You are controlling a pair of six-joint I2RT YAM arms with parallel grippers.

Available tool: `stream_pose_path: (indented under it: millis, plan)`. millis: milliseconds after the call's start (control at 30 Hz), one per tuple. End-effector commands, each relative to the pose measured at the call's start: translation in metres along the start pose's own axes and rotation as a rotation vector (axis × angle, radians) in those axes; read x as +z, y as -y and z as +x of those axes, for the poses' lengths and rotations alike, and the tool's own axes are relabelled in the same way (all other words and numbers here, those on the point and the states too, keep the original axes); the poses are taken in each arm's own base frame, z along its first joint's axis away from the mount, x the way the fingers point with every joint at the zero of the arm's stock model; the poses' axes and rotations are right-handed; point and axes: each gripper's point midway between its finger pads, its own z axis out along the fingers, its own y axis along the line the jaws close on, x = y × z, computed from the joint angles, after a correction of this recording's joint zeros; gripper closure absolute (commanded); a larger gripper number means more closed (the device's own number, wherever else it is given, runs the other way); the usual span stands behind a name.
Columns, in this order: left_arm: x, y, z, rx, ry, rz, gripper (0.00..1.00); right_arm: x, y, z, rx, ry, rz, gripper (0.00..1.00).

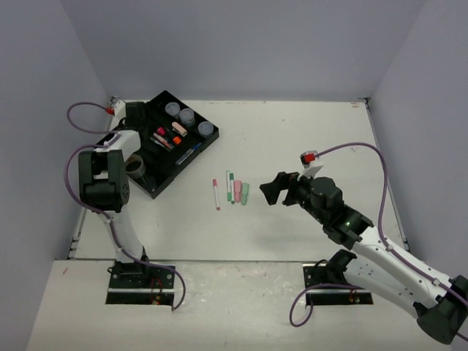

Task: Sort the stationery into containers
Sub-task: Place the pen in the storage box.

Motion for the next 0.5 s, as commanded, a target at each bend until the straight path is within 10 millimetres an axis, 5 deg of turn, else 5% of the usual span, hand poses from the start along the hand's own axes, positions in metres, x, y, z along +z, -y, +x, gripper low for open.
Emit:
stream_pose_path:
  millis: [0,233,367,467]
  plan:
    - [-0.014,0.012,-0.009,-0.061,0.026,0.066,0.54,0.004,0.001,-0.003,-0.008,-0.002,0.012,0.01]
    - [-0.046,0.033,-0.026,-0.066,0.037,0.163,0.40,0.009,0.004,0.000,-0.005,-0.019,0.035,0.01]
    - [-0.117,0.080,-0.064,-0.047,0.150,0.339,0.23,0.024,0.010,0.014,0.001,-0.110,0.100,0.01]
    - [-0.176,0.092,-0.068,-0.033,0.179,0.447,0.12,0.042,0.009,0.026,0.012,-0.211,0.141,0.01]
